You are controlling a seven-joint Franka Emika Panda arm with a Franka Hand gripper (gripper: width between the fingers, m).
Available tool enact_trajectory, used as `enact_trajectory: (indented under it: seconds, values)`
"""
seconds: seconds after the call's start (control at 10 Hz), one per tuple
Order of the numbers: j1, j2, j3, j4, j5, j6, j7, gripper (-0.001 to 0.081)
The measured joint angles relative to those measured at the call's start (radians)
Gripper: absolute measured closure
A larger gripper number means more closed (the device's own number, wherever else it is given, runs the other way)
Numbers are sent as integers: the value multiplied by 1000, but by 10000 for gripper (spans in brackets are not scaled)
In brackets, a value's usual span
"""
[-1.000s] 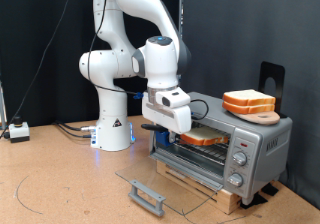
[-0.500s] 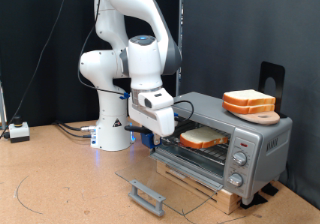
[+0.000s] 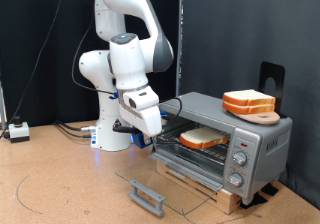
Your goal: Make a piece of toast with the oven
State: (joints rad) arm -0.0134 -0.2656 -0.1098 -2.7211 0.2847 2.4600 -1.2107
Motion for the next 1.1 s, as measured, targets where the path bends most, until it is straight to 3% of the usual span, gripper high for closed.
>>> enact_trajectory:
  seconds: [0.2, 0.4, 0.8, 1.1]
  values:
    - [3, -32, -43, 14, 131, -81, -77, 410]
    - [0, -95, -90, 26, 193, -159, -131, 410]
    - [-23, -194, -116, 37, 174, -255, -96, 410]
    - [-9, -187, -125, 41, 232, -323, -124, 410]
